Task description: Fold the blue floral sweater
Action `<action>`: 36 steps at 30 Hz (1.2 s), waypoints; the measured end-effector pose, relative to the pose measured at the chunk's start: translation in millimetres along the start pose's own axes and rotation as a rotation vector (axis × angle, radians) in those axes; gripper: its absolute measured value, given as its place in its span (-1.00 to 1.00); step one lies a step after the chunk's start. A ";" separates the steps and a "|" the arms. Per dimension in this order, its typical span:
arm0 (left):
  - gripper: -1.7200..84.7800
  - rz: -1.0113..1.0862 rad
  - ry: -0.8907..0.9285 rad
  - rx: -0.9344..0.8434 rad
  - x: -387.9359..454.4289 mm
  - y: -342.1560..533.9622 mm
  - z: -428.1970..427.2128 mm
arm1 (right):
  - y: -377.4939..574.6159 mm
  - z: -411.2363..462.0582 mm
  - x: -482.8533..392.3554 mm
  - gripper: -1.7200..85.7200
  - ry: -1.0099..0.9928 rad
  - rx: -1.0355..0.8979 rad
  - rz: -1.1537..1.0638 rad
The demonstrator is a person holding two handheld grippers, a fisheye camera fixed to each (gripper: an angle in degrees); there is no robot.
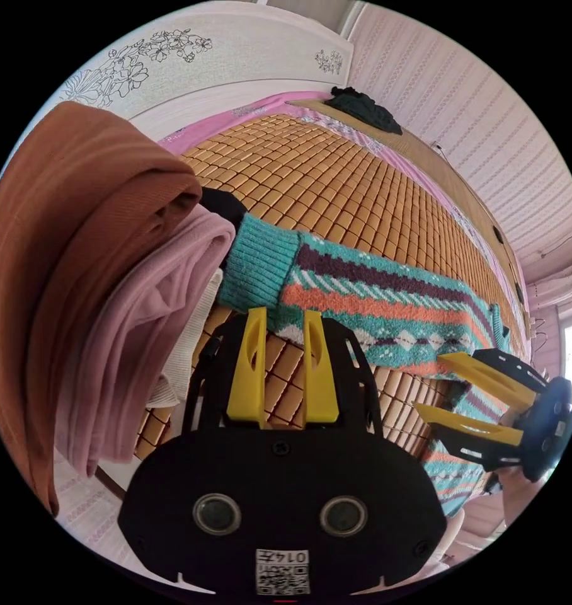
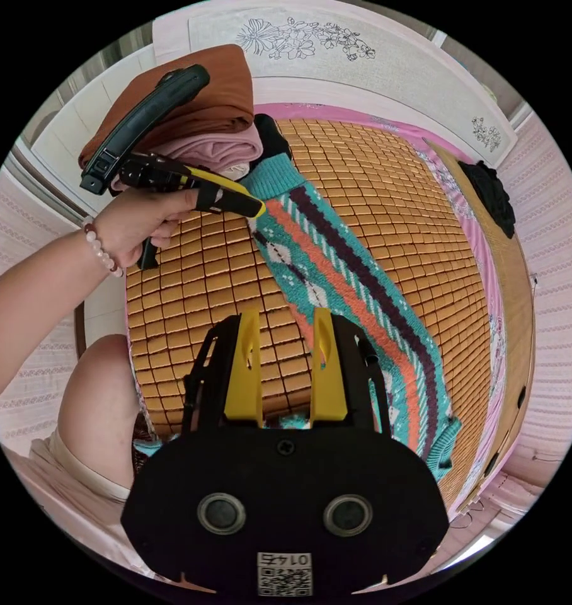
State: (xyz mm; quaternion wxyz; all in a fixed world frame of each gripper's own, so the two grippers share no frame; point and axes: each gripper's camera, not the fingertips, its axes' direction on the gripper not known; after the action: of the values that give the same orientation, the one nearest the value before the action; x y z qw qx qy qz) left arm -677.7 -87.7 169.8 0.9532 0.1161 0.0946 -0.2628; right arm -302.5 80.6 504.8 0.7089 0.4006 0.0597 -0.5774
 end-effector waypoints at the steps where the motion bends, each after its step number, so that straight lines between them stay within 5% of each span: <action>1: -0.74 -0.007 0.006 -0.021 -2.1 -3.1 5.7 | -8.9 9.2 -1.3 -0.69 0.008 -0.024 -0.004; 7: -0.76 0.086 -0.125 -0.001 15.3 -3.1 7.9 | -21.4 45.1 6.6 -0.75 0.008 -0.108 0.065; 16: -0.95 0.072 -0.042 -0.013 17.5 -6.1 0.6 | -7.9 8.5 23.2 -0.88 0.024 -0.055 0.149; 24: -0.97 0.266 0.077 0.286 96.3 1.9 -88.9 | 59.9 -87.6 90.5 -0.91 -0.120 0.178 0.424; 30: -0.88 0.685 0.514 0.486 227.8 70.3 -159.7 | 179.8 -182.2 137.7 -0.87 -0.200 0.488 0.588; 34: -0.83 0.859 0.827 0.264 291.9 138.9 -128.2 | 316.8 -191.1 139.3 -0.81 -0.170 0.464 0.783; 36: -0.81 0.844 0.834 0.176 301.9 161.9 -98.9 | 377.3 -177.1 138.0 -0.80 -0.183 0.341 0.913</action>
State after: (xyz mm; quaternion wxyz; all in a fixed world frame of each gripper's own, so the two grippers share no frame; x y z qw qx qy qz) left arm -350.0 -70.4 30.3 0.8444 0.3154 0.3844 0.1995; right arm 136.4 91.7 498.6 0.8161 0.4437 -0.2800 -0.2421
